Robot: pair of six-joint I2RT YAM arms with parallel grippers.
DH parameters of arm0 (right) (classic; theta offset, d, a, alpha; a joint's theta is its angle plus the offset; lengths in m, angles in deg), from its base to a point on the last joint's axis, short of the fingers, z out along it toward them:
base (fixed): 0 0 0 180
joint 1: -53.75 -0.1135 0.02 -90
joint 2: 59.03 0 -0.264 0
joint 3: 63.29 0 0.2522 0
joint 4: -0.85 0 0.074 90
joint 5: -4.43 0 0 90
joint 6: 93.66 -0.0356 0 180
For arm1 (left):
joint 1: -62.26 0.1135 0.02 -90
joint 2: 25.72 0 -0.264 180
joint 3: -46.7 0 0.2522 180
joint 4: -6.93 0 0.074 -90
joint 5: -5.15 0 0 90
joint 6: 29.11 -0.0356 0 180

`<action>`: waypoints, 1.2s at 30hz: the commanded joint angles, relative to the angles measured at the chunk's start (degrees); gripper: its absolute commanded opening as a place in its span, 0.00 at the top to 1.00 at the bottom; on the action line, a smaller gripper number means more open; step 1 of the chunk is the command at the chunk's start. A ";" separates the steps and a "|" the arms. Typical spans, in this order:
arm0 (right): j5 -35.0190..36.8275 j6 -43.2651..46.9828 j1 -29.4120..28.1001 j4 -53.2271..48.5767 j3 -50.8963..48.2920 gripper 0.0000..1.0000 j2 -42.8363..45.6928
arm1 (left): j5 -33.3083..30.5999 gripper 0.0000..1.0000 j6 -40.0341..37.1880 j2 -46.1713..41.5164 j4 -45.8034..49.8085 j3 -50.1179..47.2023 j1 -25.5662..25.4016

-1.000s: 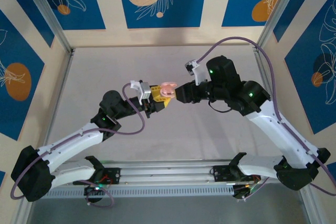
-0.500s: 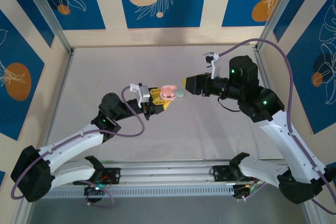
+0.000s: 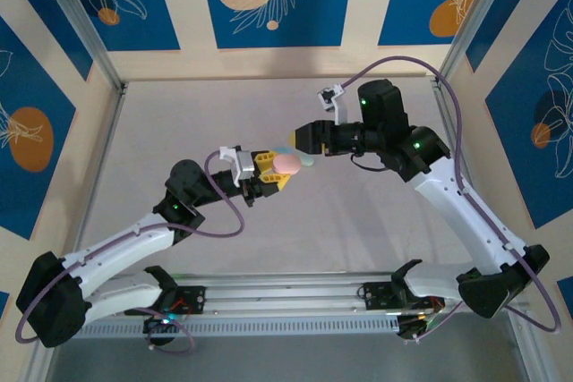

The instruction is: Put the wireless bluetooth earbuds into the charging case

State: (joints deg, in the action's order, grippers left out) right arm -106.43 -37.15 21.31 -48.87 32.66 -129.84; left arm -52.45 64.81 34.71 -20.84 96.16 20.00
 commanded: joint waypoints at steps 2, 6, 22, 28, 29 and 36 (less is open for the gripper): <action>-3.19 0.65 0.09 -3.36 1.77 0.46 0.27 | -0.03 0.68 -0.55 -0.86 -1.79 0.98 -0.69; -3.88 -0.90 0.97 -0.81 -2.25 0.45 3.01 | -1.79 0.68 0.78 -0.57 -2.20 1.10 -0.64; -19.58 -22.67 2.80 25.78 -18.96 0.34 6.86 | -2.52 0.67 4.94 3.30 -8.10 2.36 -0.76; -21.58 -23.19 2.12 24.10 -17.41 0.34 4.74 | -2.85 0.66 4.40 2.68 -7.29 2.09 -0.83; -21.46 -23.08 2.18 22.83 -16.95 0.35 4.49 | -2.96 0.66 4.16 2.53 -7.10 2.18 -0.87; -22.69 -25.50 2.65 23.62 -17.67 0.42 4.18 | -2.96 0.66 3.76 2.33 -6.19 2.11 -0.88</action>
State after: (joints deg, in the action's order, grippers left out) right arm -126.63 -60.89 23.78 -25.57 14.10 -125.71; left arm -55.11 68.88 38.05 -25.43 96.58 19.78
